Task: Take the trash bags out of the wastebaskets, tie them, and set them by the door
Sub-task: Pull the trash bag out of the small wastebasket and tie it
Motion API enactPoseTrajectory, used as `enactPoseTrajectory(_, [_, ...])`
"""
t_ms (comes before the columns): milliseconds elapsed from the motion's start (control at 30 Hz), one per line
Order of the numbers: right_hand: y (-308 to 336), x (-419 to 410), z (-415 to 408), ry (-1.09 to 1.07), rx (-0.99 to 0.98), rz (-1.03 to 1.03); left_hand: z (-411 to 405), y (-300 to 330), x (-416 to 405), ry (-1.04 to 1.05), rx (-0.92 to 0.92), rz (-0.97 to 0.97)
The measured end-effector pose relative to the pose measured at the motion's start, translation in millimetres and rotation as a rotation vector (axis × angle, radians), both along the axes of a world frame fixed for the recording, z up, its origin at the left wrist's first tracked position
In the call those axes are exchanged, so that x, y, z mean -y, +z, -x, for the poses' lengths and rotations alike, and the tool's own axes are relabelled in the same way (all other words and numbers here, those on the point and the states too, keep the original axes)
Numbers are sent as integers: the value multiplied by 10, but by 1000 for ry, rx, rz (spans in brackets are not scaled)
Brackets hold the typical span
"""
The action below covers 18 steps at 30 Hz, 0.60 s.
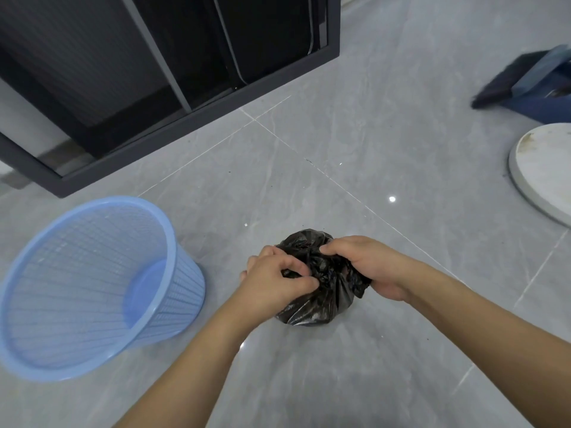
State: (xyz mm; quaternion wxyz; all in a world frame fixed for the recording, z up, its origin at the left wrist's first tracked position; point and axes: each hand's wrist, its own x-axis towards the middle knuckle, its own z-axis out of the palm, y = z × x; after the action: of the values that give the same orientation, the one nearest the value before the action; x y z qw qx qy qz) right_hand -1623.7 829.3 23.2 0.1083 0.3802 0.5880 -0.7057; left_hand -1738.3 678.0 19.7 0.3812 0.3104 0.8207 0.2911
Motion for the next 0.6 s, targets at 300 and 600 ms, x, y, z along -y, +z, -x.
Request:
enactPoseTrajectory(300, [18,29,23,-88,61,-80,5,-61,-95,144,205,-61])
enactPoseTrajectory(600, [12,-132,-23,-47,80,-206,-174,-130,19,-39,-415,-117])
